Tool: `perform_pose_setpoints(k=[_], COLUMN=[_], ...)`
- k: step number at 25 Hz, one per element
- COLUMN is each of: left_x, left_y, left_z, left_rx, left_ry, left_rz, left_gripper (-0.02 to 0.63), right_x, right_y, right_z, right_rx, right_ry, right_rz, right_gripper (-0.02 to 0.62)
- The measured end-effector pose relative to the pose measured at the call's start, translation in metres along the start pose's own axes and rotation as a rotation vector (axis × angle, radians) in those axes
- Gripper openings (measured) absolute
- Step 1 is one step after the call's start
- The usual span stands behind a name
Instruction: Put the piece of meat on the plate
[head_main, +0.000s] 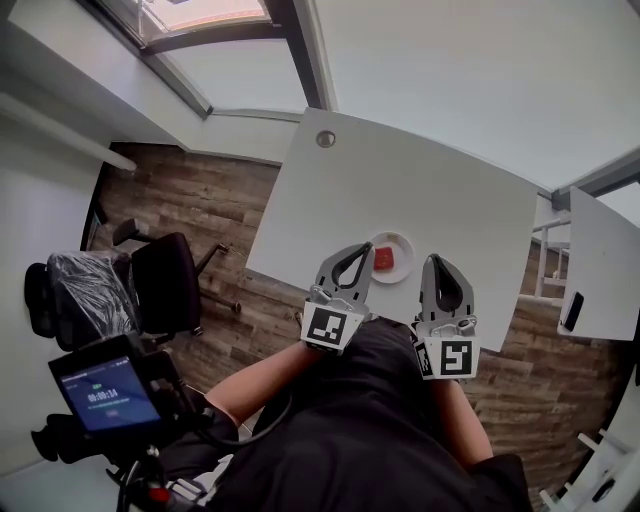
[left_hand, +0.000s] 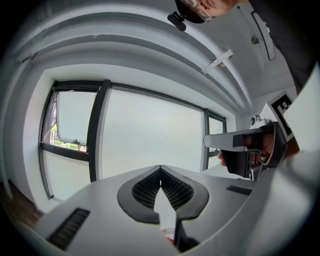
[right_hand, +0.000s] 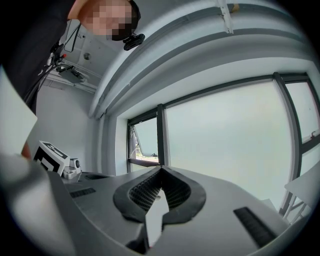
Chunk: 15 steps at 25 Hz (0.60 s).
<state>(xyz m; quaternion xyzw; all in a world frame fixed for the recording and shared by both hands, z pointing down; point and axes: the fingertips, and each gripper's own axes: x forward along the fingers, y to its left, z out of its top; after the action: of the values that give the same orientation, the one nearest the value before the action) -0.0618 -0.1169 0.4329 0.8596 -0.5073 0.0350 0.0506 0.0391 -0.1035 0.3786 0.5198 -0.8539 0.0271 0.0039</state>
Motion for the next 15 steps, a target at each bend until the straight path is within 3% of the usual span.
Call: perform_pose_setpoints(k=[3,8,15], left_x=[-0.002,-0.006,-0.019], left_y=[-0.003,0.004,0.017], left_z=[0.018,0.052,0.052], left_rx=[0.065,0.047,0.010], left_ry=[-0.047,-0.114,-0.120], left_rz=[-0.005,0.007,0.055], left_gripper=[0.006,0.006,0.006], right_x=[0.003,0.010,0.023], right_y=[0.000,0.010,0.017], right_z=[-0.002,0.005,0.000], right_rx=[0.003,0.017,-0.015], right_ry=[-0.010,-0.033,-0.019], right_rz=[0.007,0.028,0.047], right_gripper=[0.005,0.005,0.005])
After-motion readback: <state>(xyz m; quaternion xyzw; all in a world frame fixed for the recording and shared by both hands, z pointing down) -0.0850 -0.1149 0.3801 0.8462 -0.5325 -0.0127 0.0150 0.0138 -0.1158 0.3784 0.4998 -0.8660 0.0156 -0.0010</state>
